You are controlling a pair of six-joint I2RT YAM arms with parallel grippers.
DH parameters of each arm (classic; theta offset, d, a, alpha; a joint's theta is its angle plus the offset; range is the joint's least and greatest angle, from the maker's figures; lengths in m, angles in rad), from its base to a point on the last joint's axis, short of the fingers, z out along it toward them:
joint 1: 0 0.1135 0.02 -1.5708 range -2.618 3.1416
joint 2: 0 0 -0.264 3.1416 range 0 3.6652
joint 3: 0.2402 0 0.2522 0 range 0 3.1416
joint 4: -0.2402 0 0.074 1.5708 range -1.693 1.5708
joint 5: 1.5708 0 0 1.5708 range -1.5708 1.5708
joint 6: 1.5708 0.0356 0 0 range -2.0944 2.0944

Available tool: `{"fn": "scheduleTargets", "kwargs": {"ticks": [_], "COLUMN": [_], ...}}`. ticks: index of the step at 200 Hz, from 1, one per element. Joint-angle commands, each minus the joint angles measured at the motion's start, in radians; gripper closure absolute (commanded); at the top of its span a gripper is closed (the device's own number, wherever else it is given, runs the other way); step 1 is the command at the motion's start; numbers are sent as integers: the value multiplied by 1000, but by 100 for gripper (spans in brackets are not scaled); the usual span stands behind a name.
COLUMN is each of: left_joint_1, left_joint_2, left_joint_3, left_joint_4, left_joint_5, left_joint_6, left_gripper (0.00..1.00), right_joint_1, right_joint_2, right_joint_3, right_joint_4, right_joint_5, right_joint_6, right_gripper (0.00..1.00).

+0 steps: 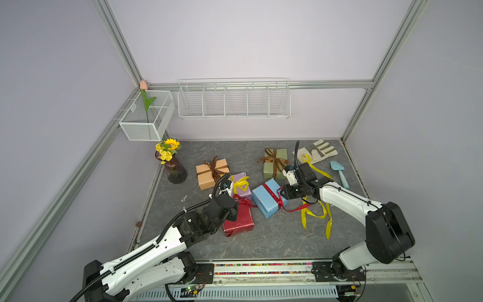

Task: Untie the ribbon bows on the gift boxes
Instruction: Untie the ribbon from the gift box, then pull the ribbon from the gift box.

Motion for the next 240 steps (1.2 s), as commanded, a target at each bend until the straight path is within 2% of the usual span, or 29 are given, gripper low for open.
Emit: {"fn": "scheduleTargets", "kwargs": {"ticks": [1, 12, 42, 62, 81, 92, 107, 129, 153, 198, 240], "left_joint_1": [4, 4, 8, 14, 19, 19, 21, 28, 44, 56, 104], "left_joint_2": [39, 90, 244, 331, 395, 426, 461, 502, 541, 609, 618], "left_joint_3": [24, 60, 182, 263, 334, 359, 377, 364, 334, 342, 305], "left_joint_4": [14, -12, -92, -97, -80, -60, -26, 48, 130, 154, 189], "left_joint_5": [-33, -46, -151, -151, -111, -79, -30, 41, 139, 205, 321], "left_joint_6": [-33, -37, -64, -45, -18, 1, 15, 20, 16, 21, 33], "left_gripper": [95, 90, 57, 48, 45, 45, 44, 44, 44, 35, 35], "right_joint_1": [10, 15, 31, 48, 72, 80, 83, 83, 90, 150, 173], "right_joint_2": [-8, -25, -71, -89, -98, -107, -131, -149, -116, -32, 45], "right_joint_3": [22, 45, 107, 148, 182, 188, 163, 91, 63, 79, 103], "right_joint_4": [-71, -105, -192, -252, -313, -326, -286, -159, -92, -57, -36], "right_joint_5": [42, 83, 193, 266, 357, 363, 285, 103, 26, 66, 101], "right_joint_6": [-25, -38, -78, -97, -110, -119, -131, -118, -83, -108, -100], "right_gripper": [63, 62, 60, 59, 59, 58, 58, 58, 60, 60, 61]}}
